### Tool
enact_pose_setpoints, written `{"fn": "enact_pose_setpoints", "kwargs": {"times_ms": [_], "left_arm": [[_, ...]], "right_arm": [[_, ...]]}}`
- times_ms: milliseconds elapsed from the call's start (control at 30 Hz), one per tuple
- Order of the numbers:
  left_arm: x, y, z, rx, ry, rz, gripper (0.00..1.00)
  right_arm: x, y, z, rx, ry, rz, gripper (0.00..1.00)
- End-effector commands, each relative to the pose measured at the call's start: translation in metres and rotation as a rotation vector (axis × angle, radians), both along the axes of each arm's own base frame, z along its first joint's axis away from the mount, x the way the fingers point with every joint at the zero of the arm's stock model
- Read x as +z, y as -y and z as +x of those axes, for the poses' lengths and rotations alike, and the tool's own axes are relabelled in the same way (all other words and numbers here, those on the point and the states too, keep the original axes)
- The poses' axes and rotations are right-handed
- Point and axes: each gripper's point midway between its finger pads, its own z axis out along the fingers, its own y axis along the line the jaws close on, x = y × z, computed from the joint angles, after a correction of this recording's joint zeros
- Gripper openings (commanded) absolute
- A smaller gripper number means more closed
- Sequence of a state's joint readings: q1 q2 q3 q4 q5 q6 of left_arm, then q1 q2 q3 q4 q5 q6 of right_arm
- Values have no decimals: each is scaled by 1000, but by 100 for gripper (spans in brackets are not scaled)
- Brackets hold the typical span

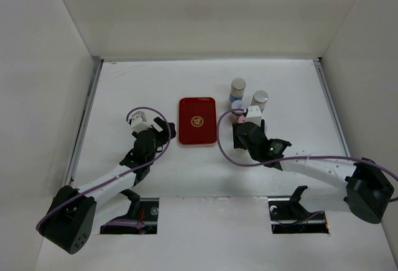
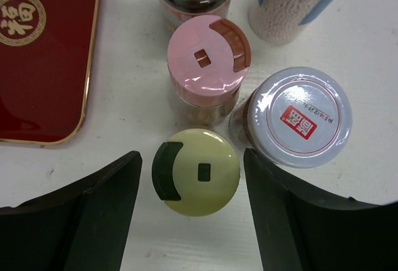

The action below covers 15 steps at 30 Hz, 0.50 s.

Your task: Organize the condiment bottles

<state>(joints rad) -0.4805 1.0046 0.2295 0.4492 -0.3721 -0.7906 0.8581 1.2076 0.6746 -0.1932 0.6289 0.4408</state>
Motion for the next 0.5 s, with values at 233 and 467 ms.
{"fn": "enact_pose_setpoints", "kwargs": {"times_ms": [233, 467], "left_arm": [[27, 12, 9, -20, 87, -27, 81], [30, 3, 8, 12, 101, -35, 83]], "right_arm": [[31, -13, 14, -39, 95, 43, 45], [91, -97, 7, 158, 143, 196, 42]]}}
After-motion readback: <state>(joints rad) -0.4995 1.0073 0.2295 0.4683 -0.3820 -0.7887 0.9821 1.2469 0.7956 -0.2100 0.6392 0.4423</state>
